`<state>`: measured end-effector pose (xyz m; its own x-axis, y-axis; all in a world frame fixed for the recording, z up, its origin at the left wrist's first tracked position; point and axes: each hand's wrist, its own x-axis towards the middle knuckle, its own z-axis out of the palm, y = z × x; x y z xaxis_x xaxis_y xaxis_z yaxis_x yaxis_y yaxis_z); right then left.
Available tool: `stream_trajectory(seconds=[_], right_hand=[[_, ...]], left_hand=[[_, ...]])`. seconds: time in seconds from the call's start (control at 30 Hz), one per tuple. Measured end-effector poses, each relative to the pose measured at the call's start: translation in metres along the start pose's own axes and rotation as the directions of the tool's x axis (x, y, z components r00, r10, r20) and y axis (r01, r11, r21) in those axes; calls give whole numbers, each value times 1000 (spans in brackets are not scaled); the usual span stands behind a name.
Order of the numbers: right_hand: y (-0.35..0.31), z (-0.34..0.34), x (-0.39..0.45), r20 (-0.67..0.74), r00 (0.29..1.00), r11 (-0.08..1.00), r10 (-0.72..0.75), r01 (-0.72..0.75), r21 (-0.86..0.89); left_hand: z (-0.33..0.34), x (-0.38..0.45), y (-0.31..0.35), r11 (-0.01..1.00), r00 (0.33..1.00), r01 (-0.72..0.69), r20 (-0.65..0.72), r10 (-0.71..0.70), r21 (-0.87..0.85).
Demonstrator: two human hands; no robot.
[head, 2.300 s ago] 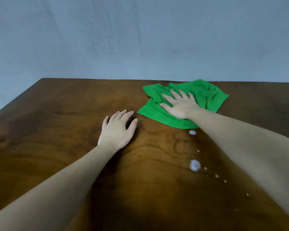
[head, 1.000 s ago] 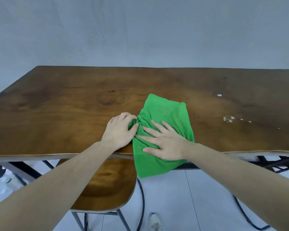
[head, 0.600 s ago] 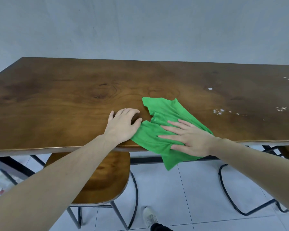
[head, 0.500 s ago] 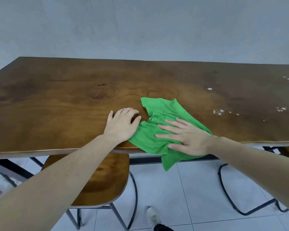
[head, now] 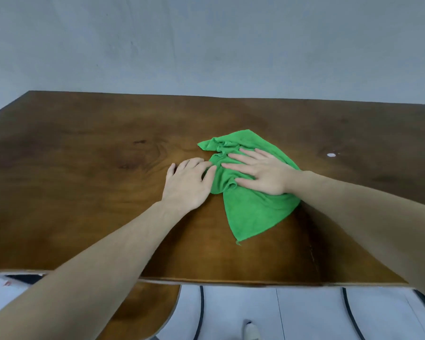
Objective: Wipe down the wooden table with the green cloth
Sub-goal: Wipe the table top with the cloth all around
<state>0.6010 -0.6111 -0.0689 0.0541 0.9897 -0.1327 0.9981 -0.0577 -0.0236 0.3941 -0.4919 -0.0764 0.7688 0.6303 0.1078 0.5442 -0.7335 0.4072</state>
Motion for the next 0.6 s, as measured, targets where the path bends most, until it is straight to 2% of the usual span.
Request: stream_trajectory(seconds=[0.13,0.33,0.4,0.5,0.6], right_hand=[[62,-3,42,-4,997,997,79,-79,-2],[147,-6,96,4,944,943,331,-331,23],[159,-8,112,2,955,955,296,-296,23],[172,-14,140,-3,994,994,110,-110,14],[182,-22,170,9,999,999,-50,50,-11]], left_hand=[[14,50,20,998,998,48,33,-50,46],[28,118,49,992,991,125,51,-126,29],[34,134,54,990,989,142,40,-143,29],[43,146,62,985,986,167,-8,-166,55],[53,145,66,979,986,163,-65,-156,119]])
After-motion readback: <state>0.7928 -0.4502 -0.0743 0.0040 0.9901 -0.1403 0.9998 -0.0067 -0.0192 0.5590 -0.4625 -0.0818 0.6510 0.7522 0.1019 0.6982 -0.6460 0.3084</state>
